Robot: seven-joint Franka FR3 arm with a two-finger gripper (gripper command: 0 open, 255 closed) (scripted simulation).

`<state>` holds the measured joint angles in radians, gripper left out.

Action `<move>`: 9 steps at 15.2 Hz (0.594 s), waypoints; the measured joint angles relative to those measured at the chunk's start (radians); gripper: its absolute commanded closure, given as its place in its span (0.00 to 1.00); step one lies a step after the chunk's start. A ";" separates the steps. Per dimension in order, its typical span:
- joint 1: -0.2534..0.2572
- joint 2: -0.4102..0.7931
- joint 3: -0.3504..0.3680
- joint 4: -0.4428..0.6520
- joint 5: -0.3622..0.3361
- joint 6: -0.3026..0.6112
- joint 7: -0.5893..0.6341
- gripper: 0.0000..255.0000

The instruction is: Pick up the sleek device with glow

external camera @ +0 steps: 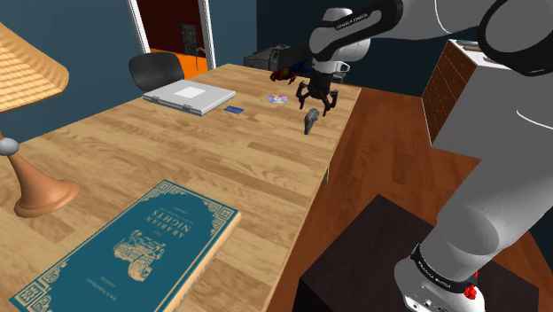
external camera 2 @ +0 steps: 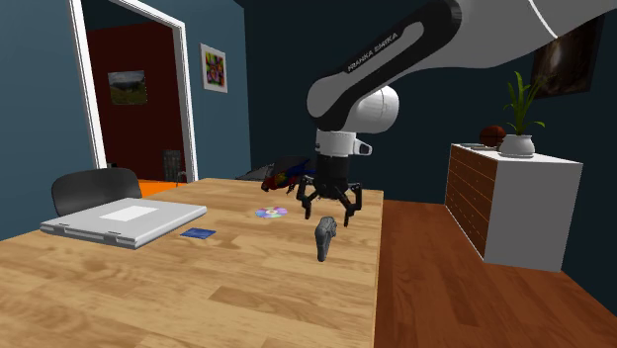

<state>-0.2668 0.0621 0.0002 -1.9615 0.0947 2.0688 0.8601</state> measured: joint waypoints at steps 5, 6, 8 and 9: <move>0.000 0.010 0.000 -0.034 0.002 0.043 -0.003 1.00; 0.000 0.009 0.000 -0.034 0.002 0.044 -0.003 1.00; 0.000 0.009 0.000 -0.035 0.002 0.044 -0.003 1.00; 0.000 0.009 0.000 -0.035 0.002 0.044 -0.003 1.00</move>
<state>-0.2667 0.0709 0.0004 -1.9967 0.0969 2.1132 0.8567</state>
